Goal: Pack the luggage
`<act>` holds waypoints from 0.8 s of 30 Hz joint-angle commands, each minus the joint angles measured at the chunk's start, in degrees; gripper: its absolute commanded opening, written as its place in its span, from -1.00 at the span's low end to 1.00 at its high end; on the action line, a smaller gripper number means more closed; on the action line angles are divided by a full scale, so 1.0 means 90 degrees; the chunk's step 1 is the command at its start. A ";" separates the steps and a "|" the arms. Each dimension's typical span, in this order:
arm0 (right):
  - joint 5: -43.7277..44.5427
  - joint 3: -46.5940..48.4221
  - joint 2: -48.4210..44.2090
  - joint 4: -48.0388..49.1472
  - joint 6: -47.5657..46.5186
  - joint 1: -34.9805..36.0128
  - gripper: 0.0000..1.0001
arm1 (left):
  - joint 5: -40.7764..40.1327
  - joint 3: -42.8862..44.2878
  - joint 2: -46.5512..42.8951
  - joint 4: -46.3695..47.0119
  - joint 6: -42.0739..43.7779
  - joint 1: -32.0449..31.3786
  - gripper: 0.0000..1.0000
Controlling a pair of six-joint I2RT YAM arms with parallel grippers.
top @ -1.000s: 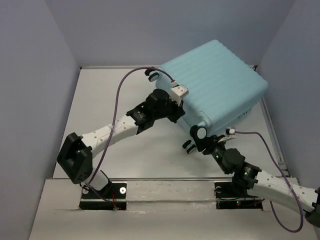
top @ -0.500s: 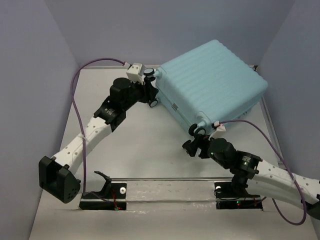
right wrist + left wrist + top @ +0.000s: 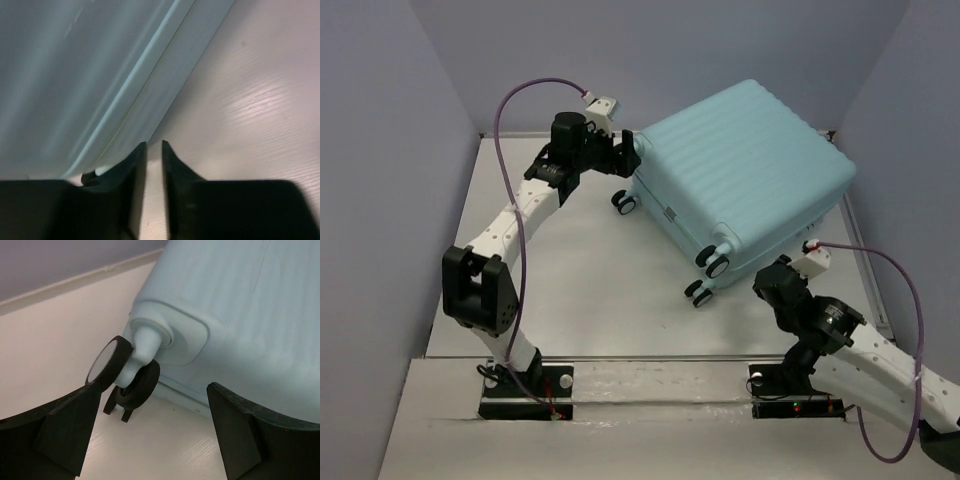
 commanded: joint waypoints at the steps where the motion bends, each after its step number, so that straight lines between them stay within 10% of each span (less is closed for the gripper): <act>1: 0.0339 0.0649 0.0472 0.0462 -0.1523 -0.1413 -0.26 | 0.1076 0.0725 0.0389 -0.0195 0.0685 0.0048 0.98; 4: -0.0540 0.0620 0.0541 0.1679 -0.2494 -0.2922 0.22 | 0.0863 0.1379 0.0895 -0.0643 0.0996 0.0057 0.98; 10: -0.3782 0.0591 0.1487 0.3100 -0.3317 -0.6226 0.28 | 0.1212 0.1850 0.1522 -0.0850 0.1096 0.0057 0.92; 20: -0.5849 0.1517 0.3732 0.4788 -0.2810 -0.6866 0.51 | 0.1955 0.1528 0.1923 -0.0694 0.0920 0.0038 0.34; 24: -0.7494 0.2415 0.5350 0.5483 -0.2975 -0.6672 0.65 | 0.1985 0.1371 0.2030 -0.0644 0.0822 0.0009 -0.46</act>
